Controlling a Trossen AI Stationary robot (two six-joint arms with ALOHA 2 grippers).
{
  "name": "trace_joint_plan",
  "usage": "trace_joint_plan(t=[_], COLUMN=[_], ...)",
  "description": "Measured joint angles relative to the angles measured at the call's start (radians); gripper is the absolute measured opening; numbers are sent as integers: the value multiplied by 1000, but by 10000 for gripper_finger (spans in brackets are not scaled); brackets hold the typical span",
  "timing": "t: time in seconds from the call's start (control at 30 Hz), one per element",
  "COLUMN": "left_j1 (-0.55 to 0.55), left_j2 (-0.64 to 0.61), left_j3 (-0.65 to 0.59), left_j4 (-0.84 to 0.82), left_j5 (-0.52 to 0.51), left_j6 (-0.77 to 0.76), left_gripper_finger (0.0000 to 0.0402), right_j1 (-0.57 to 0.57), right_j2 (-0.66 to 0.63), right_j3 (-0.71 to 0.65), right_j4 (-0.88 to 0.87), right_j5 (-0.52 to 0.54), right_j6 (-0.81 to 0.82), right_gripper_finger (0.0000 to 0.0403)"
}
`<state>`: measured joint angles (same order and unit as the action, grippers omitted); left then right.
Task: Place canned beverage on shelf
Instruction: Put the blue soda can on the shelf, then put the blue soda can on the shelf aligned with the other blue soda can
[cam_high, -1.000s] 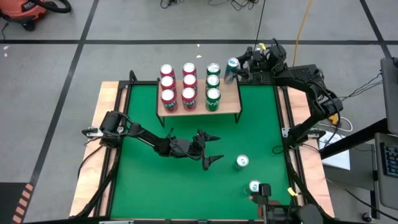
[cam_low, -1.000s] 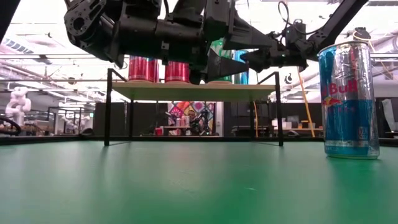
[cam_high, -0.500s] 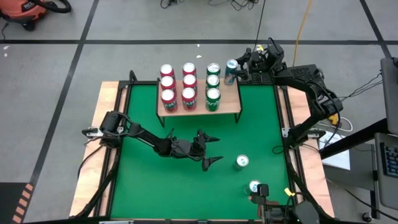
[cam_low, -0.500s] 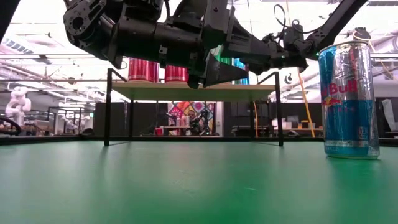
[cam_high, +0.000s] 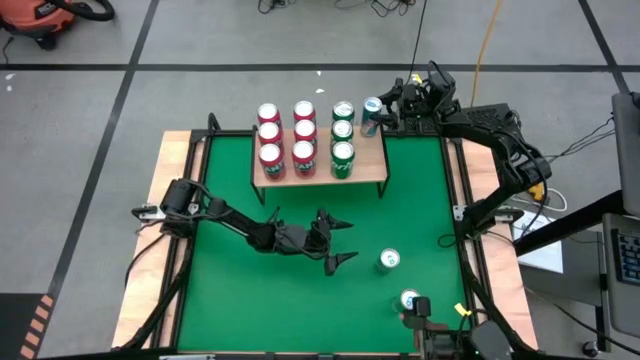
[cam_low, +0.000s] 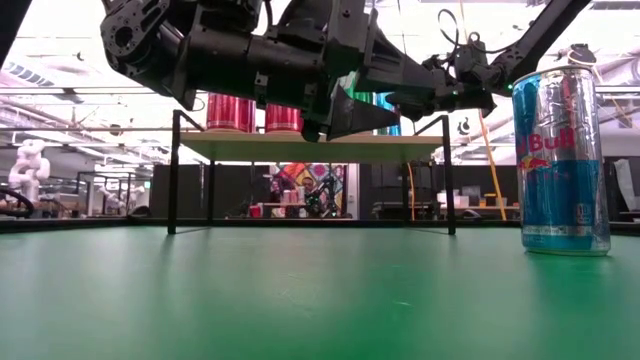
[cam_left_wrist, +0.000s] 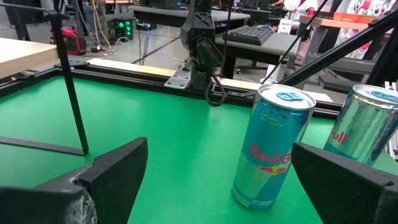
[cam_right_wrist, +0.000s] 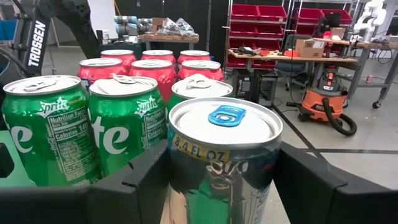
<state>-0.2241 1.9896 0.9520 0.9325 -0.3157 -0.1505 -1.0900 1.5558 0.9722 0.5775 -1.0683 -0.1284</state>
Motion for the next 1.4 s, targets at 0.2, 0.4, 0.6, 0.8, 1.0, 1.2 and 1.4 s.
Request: trace_joint_plan(t=[0.2, 0.4, 0.6, 0.8, 1.0, 1.2, 1.4], left_j1=[0, 0, 0, 0, 0, 0, 0], left_j2=[0, 0, 0, 0, 0, 0, 0], left_j3=[0, 0, 0, 0, 0, 0, 0], left_j4=[0, 0, -1, -2, -9, -21, -34], left_j5=[0, 0, 0, 0, 0, -1, -1], left_j6=[0, 0, 0, 0, 0, 0, 0], left_gripper_finger=[397, 397, 397, 397, 397, 397, 397], right_j1=[7, 6, 6, 6, 6, 8, 8], right_j2=[0, 0, 0, 0, -3, -58, -146], right_j3=[0, 0, 0, 0, -1, -1, -1], right_j4=[1, 1, 2, 32, 34, 30, -3], right_j5=[0, 1, 20, 19, 18, 20, 21], right_j6=[-1, 0, 10, 38, 58, 93, 145], right_gripper_finger=[233, 248, 277, 283, 283, 283, 283])
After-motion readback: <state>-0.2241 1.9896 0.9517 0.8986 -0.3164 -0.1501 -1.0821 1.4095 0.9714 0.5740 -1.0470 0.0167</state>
